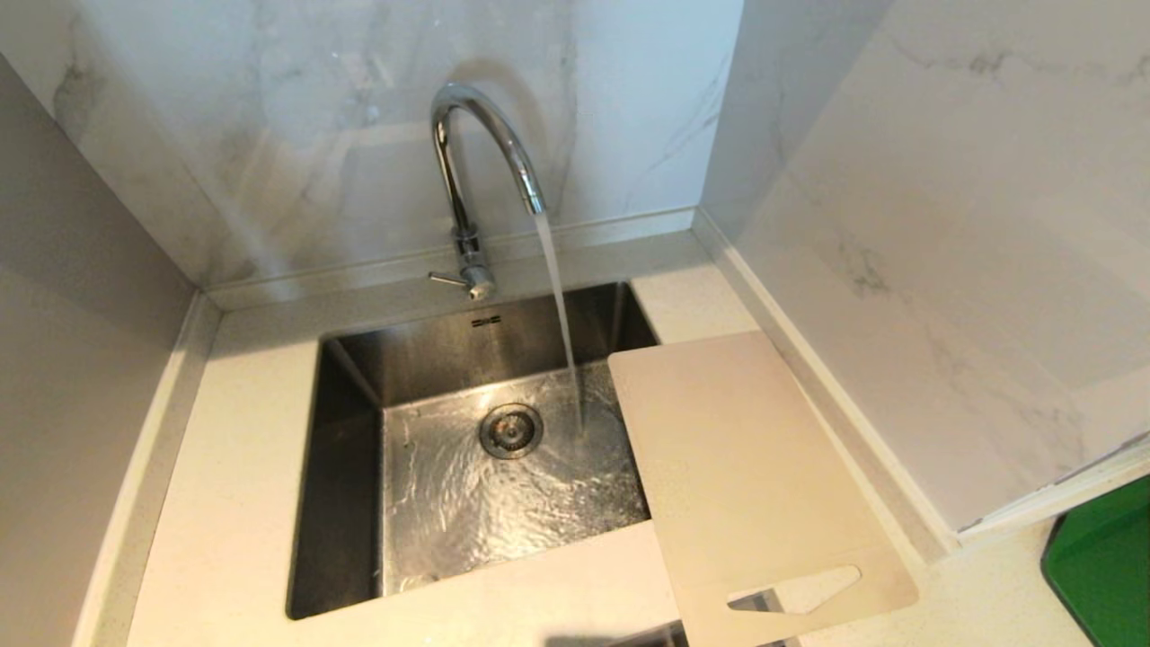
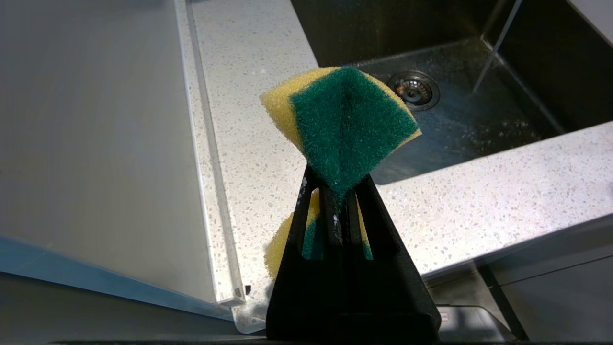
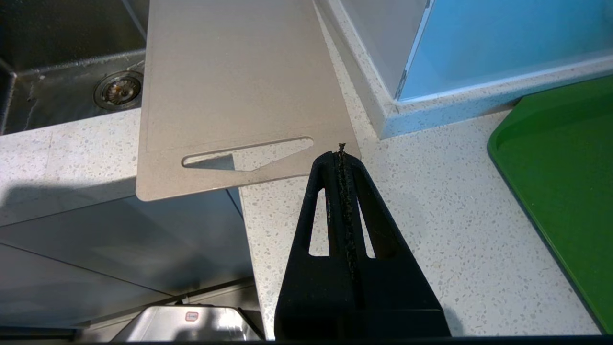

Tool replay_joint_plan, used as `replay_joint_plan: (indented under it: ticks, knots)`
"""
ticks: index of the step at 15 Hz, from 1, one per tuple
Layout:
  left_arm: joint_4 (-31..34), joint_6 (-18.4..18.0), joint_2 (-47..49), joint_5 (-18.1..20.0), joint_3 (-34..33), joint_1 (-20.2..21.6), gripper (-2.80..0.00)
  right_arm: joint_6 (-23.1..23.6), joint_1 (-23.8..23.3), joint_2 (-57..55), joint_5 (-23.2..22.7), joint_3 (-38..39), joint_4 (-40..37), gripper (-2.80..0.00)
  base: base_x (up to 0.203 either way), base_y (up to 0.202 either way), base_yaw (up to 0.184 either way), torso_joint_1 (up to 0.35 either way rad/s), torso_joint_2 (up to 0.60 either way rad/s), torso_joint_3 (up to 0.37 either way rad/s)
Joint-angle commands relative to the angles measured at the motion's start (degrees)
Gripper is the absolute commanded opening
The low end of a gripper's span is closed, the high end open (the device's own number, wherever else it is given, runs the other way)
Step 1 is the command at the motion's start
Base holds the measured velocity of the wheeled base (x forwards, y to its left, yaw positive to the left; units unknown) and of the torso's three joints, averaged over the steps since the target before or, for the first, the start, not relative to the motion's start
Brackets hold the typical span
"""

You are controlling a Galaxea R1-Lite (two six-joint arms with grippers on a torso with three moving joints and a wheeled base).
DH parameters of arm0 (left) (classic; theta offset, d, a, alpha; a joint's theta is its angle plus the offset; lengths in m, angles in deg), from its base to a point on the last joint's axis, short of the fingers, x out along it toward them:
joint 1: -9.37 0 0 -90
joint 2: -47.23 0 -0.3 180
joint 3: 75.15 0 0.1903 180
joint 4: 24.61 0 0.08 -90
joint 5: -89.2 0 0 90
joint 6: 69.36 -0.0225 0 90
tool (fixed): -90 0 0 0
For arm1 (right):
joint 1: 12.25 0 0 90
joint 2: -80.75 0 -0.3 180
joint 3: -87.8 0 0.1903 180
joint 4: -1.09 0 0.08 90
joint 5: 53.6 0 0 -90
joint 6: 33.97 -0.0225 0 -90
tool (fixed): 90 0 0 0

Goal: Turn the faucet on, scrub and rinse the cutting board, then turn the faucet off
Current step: Pick up the cutting board

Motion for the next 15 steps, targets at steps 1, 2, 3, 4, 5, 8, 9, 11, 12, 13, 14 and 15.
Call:
replay_joint_plan:
  ticks: [1,2,3,4,5,8,9,11,12,13,14,15]
  knots:
    - [-0.01,0.29,-0.01,-0.04,-0.13,0.00,-2.80,0.01,0.05,-0.60,-0.01,0.09,-0.02,-2.80,0.000,0.000,0.000,0.000,0.00,0.000]
    - [-0.01,0.29,-0.01,-0.04,-0.15,0.00,-2.80,0.01,0.05,-1.46,-0.01,0.09,-0.03,-2.80,0.000,0.000,0.000,0.000,0.00,0.000]
    - [-0.01,0.29,-0.01,-0.04,-0.17,0.00,-2.80,0.01,0.04,-2.42,-0.01,0.09,-0.03,-2.80,0.000,0.000,0.000,0.000,0.00,0.000]
    - [-0.08,0.29,-0.01,-0.04,-0.13,0.00,-2.80,0.01,0.05,-2.27,-0.01,0.08,0.03,-2.80,0.000,0.000,0.000,0.000,0.00,0.000]
    - [-0.06,0.29,-0.01,-0.04,-0.12,0.00,-2.80,0.01,0.05,-1.94,-0.01,0.09,0.03,-2.80,0.000,0.000,0.000,0.000,0.00,0.000]
    - [-0.10,0.29,-0.01,-0.04,-0.18,0.00,-2.80,0.01,0.02,-0.53,-0.01,0.09,-0.04,-2.80,0.000,0.000,0.000,0.000,0.00,0.000]
    - [-0.10,0.29,-0.01,-0.04,-0.09,0.00,-2.80,0.01,0.05,0.10,-0.01,0.09,0.03,-2.80,0.000,0.000,0.000,0.000,0.00,0.000]
    - [-0.01,0.29,-0.01,-0.04,-0.18,0.00,-2.80,0.01,0.05,0.10,-0.01,0.09,-0.06,-2.80,0.000,0.000,0.000,0.000,0.00,0.000]
    - [-0.10,0.29,-0.01,-0.04,-0.09,0.00,-2.80,0.09,-0.04,0.10,-0.01,0.09,0.03,-2.80,0.000,0.000,0.000,0.000,0.00,0.000]
    - [-0.05,0.29,-0.01,-0.04,-0.15,0.00,-2.80,0.09,-0.04,0.10,-0.01,0.09,0.03,-2.80,0.000,0.000,0.000,0.000,0.00,0.000]
    - [-0.10,0.29,-0.01,-0.04,-0.11,0.00,-2.80,0.09,0.05,0.10,-0.01,0.09,0.01,-2.80,0.000,0.000,0.000,0.000,0.00,0.000]
    - [-0.02,0.29,-0.01,-0.04,-0.17,0.00,-2.80,0.09,-0.04,0.10,-0.01,0.09,0.03,-2.80,0.000,0.000,0.000,0.000,0.00,0.000]
